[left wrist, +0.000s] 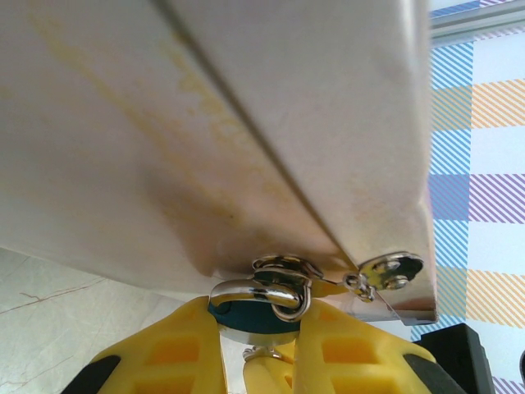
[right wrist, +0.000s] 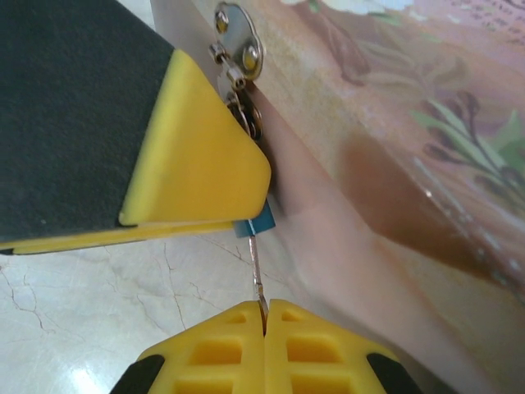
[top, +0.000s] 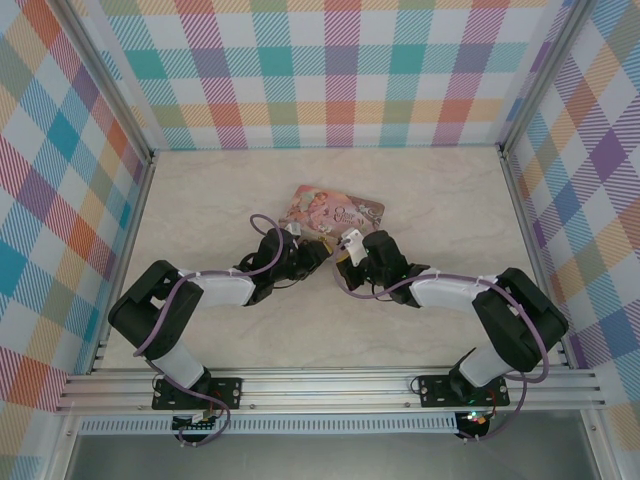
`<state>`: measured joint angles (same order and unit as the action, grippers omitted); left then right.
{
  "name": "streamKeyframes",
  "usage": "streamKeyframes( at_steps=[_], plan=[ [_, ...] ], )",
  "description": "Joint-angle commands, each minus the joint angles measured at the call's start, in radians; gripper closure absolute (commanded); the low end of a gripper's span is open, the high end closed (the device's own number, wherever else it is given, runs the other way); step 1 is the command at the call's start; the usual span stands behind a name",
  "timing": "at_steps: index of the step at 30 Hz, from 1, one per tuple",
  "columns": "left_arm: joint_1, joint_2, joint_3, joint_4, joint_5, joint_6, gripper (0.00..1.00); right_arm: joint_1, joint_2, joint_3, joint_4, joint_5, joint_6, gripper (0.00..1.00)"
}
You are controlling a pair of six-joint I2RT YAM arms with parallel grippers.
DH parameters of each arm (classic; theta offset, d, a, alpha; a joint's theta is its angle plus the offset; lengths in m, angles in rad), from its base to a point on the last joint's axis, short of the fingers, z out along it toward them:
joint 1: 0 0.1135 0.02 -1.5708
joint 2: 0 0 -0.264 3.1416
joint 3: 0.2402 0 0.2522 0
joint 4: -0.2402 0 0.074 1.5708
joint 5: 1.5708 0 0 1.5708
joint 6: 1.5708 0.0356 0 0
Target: Unlock a padlock with a key
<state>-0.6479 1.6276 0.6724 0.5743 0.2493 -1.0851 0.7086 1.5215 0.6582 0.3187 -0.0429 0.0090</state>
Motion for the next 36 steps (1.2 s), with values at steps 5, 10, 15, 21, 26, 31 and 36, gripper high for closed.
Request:
streamKeyframes(
  at_steps=[5,10,15,21,26,31,36],
  plan=[
    [-0.016,-0.041,0.037,0.027,0.025,-0.013,1.00,0.009,0.008,0.024,0.064,-0.021,-0.021,0.98],
    [-0.016,-0.047,0.042,0.018,0.036,-0.016,1.00,0.009,0.018,0.025,0.113,0.000,-0.010,0.98],
    [-0.016,-0.067,0.042,-0.006,0.045,-0.018,1.00,0.008,0.027,0.018,0.189,0.037,0.002,0.98],
    [-0.016,-0.082,0.038,-0.019,0.051,-0.030,1.00,0.006,0.028,0.015,0.255,-0.016,0.006,0.98],
    [-0.016,-0.080,0.044,-0.023,0.061,-0.032,1.00,0.004,0.025,0.012,0.279,-0.034,0.006,0.98],
    [-0.015,-0.071,0.050,-0.037,0.074,-0.026,1.00,-0.006,-0.001,0.006,0.290,-0.041,-0.009,0.98],
    [-0.017,-0.061,0.054,-0.047,0.088,-0.021,1.00,-0.013,-0.013,0.003,0.297,-0.062,-0.009,0.98]
  ],
)
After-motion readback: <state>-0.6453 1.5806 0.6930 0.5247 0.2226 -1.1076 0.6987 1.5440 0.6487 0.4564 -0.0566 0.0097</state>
